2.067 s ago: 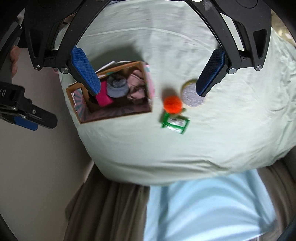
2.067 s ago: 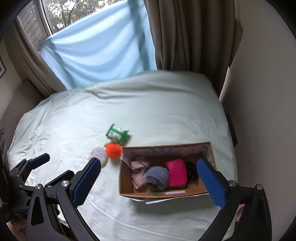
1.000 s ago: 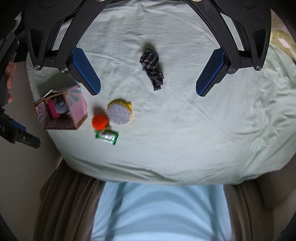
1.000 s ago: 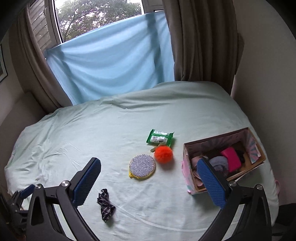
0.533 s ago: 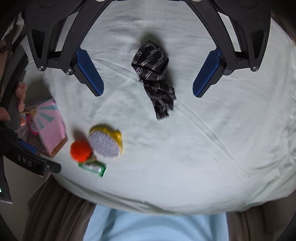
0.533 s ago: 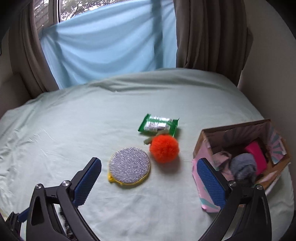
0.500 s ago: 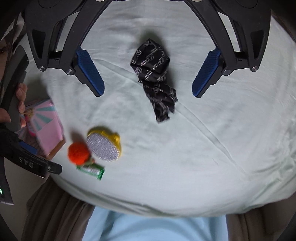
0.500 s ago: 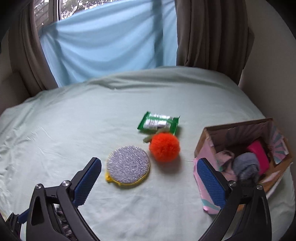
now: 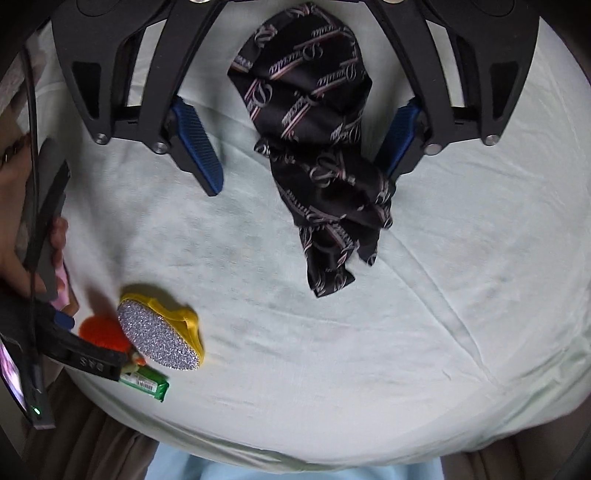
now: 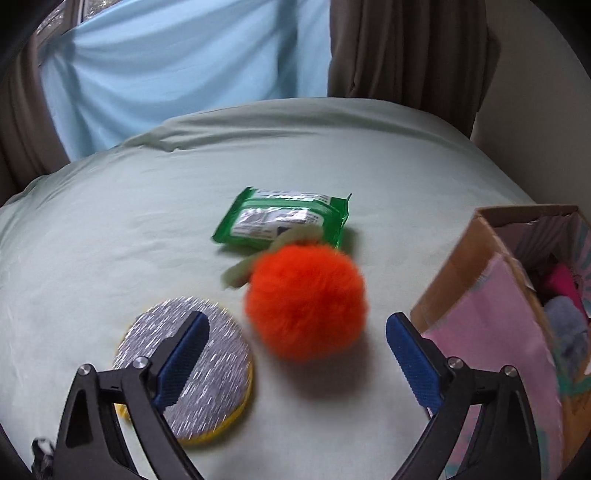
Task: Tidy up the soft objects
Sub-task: 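Lower the left tool onto the black patterned tie while the right tool approaches the orange pompom, then close the left tool on the black tie while the right tool grasps the orange pompom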
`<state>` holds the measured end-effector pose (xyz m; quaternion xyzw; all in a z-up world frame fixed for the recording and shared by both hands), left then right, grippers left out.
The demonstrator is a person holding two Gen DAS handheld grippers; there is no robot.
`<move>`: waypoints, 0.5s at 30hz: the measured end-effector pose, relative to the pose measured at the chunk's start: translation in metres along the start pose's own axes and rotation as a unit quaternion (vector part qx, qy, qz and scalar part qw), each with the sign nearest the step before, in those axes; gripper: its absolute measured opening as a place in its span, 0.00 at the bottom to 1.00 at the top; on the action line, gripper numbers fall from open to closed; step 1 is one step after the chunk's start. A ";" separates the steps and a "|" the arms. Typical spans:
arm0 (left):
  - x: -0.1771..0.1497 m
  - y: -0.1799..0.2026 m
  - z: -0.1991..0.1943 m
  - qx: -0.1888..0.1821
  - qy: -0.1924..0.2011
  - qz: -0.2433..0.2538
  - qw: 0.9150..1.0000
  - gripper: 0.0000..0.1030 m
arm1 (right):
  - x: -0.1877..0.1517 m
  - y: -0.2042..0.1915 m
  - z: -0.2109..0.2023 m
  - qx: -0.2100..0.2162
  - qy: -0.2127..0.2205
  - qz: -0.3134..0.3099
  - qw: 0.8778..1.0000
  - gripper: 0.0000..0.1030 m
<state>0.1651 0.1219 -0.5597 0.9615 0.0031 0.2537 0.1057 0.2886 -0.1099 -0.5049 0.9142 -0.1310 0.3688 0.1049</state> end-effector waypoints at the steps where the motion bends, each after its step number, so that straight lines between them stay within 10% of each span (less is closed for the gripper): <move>1: 0.000 0.001 0.002 0.009 -0.003 0.003 1.000 0.69 | 0.002 0.001 0.005 -0.002 0.000 0.001 1.000 0.89; 15: 0.018 -0.013 0.003 0.026 -0.026 -0.027 0.999 0.33 | 0.018 0.007 0.043 -0.010 -0.025 0.009 1.000 0.44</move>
Point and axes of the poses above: each gripper's, at about its wrist camera, not at the fingertips, and z roughly the way its jaws point, y to its right, x to its top, the point moved 3 cm from there along z, roughly the way its jaws point, and after that the axes turned 7 degrees about -x, right-handed, at the moved point
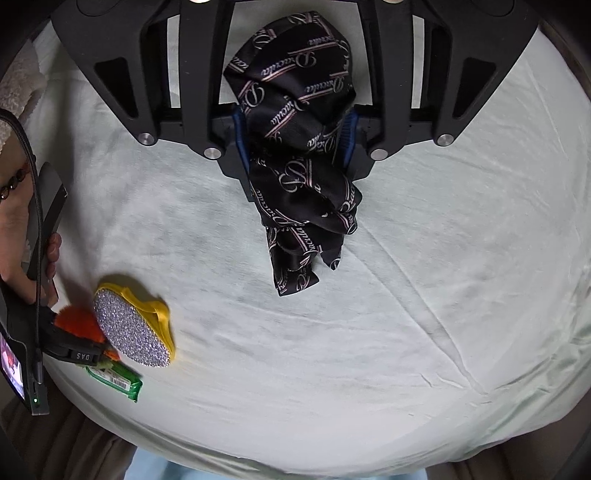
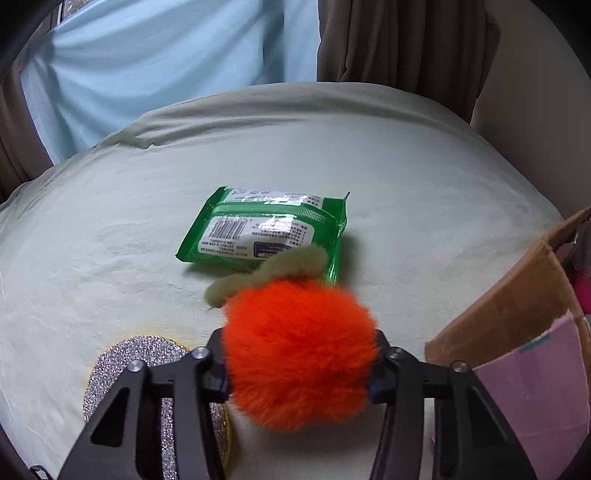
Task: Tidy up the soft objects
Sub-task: 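Close the left tool on the black tie while the right tool grasps the orange pompom, then carry the tie with the left tool while the right tool carries the pompom to the box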
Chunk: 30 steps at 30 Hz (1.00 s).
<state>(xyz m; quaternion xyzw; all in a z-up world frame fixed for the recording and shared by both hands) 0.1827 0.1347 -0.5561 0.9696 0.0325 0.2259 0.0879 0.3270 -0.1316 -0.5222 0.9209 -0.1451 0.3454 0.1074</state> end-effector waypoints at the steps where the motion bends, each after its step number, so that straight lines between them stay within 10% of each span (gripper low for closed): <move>1: 0.001 0.000 0.001 0.000 0.000 -0.002 1.000 0.32 | 0.000 0.000 0.000 -0.001 0.000 -0.001 1.000 0.43; 17: 0.009 -0.005 -0.040 -0.009 0.040 -0.003 0.999 0.29 | 0.012 0.003 -0.054 0.021 0.037 -0.002 0.999 0.35; 30: 0.049 0.017 -0.152 -0.034 0.096 0.021 0.995 0.29 | 0.034 0.028 -0.194 0.043 0.060 -0.001 0.997 0.34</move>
Point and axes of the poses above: each gripper's, at about its wrist camera, not at the fingertips, and z roughly the way its jaws point, y to its right, x to its top, the point moved 3 cm from there along z, roughly the way its jaws point, and after that the axes turned 7 degrees about -x, right-handed, at the moved point
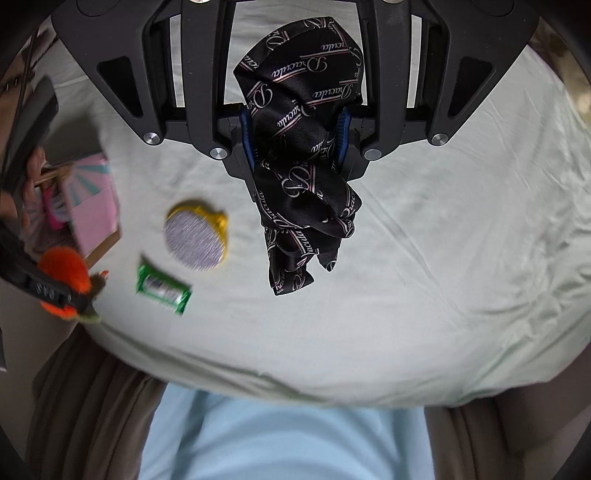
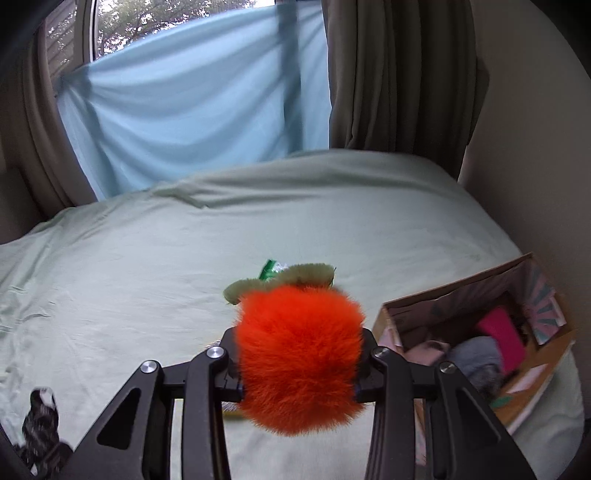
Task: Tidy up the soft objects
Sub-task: 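Carry the tie with the left tool while the right tool carries the pompom to the box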
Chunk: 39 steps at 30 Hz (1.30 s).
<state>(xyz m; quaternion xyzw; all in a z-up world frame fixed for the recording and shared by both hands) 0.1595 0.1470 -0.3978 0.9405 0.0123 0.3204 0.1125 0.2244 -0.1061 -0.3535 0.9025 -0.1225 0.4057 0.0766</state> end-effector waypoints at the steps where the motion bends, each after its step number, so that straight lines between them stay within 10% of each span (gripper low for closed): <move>1: 0.008 0.004 -0.008 -0.005 0.003 0.004 1.000 0.29 | 0.003 0.001 -0.011 0.002 0.001 0.001 1.000 0.34; 21: 0.115 0.206 -0.097 -0.105 0.041 0.089 0.990 0.29 | 0.064 0.132 -0.163 0.010 0.017 0.035 0.999 0.34; 39: 0.087 0.421 0.009 -0.125 -0.044 0.110 0.985 0.29 | 0.084 0.320 -0.070 0.009 -0.042 0.013 0.999 0.34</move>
Point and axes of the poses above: each gripper's, at about its wrist camera, not at the fingertips, and z roughly the way its jaws point, y to its right, x to its top, the point moved 3 cm from there along z, roughly the way its jaws point, and after that the axes turned 7 degrees about -x, right-handed, at the moved point
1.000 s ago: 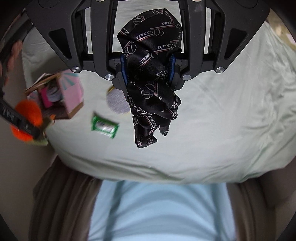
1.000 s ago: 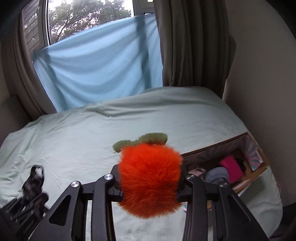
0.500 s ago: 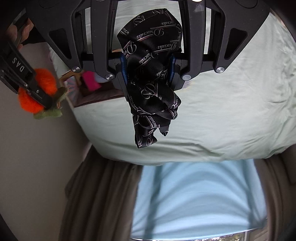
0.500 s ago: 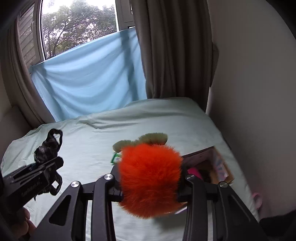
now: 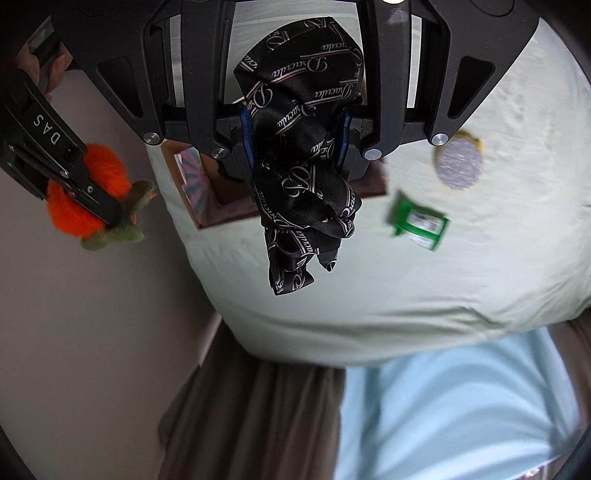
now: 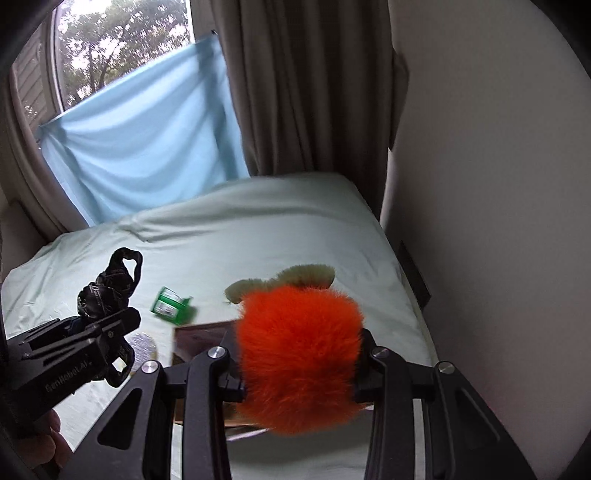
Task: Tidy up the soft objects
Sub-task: 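Carry the tie with the left tool while the right tool carries the pompom to the box, then open the left tool over the box while the right tool releases the pompom inside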
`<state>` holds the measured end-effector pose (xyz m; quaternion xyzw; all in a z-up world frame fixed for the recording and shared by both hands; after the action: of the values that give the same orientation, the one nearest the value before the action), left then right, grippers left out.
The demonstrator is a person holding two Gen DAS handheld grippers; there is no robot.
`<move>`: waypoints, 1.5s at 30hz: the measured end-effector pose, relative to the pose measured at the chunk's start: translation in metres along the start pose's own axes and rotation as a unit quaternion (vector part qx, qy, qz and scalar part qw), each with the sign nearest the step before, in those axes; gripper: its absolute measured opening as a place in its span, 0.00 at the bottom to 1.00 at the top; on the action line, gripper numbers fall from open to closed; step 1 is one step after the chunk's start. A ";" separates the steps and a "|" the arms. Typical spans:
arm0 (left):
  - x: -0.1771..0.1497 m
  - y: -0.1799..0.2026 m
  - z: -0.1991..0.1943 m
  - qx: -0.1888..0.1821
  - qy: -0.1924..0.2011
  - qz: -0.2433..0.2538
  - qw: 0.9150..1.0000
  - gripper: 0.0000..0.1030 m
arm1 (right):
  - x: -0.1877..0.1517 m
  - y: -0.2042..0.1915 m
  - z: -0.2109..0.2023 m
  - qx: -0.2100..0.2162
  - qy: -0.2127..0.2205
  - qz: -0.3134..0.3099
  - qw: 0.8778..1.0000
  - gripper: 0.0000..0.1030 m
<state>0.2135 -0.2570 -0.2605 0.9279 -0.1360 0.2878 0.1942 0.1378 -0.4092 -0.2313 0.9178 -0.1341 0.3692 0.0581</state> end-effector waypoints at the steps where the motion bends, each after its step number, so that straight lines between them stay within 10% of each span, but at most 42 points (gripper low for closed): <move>1: -0.002 0.004 0.013 0.001 -0.013 -0.002 1.000 0.29 | -0.001 0.004 0.009 0.002 -0.007 0.000 1.000 0.34; 17: -0.031 -0.001 0.182 0.014 -0.202 -0.054 0.978 0.29 | -0.030 0.029 0.161 0.030 -0.160 0.014 0.987 0.34; 21: -0.032 -0.005 0.187 0.012 -0.211 -0.056 0.976 0.34 | -0.032 0.027 0.185 0.022 -0.188 0.012 0.982 0.40; 23: -0.032 -0.006 0.191 0.033 -0.221 -0.035 0.974 0.66 | -0.031 0.029 0.194 0.020 -0.194 0.019 0.981 0.55; 24: -0.034 -0.007 0.192 0.044 -0.225 -0.022 0.973 0.98 | -0.030 0.031 0.197 0.022 -0.190 0.029 0.981 0.64; 26: -0.036 -0.007 0.187 0.045 -0.212 -0.007 0.976 1.00 | -0.029 0.034 0.198 0.029 -0.184 0.041 0.982 1.00; 45: -0.028 -0.004 0.133 0.036 -0.174 -0.002 0.984 1.00 | -0.025 0.042 0.158 0.052 -0.158 0.073 0.983 1.00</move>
<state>0.2567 -0.3074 -0.3790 0.9704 -0.1559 0.1260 0.1347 0.2129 -0.4765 -0.3627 0.9541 -0.1885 0.2294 -0.0390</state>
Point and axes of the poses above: each gripper's, at about its wrist camera, not at the fingertips, and z roughly the way its jaws point, y to its right, x to its top, the point moved 3 cm from there along z, roughly the way its jaws point, and after that the axes turned 7 degrees about -x, right-handed, at the moved point
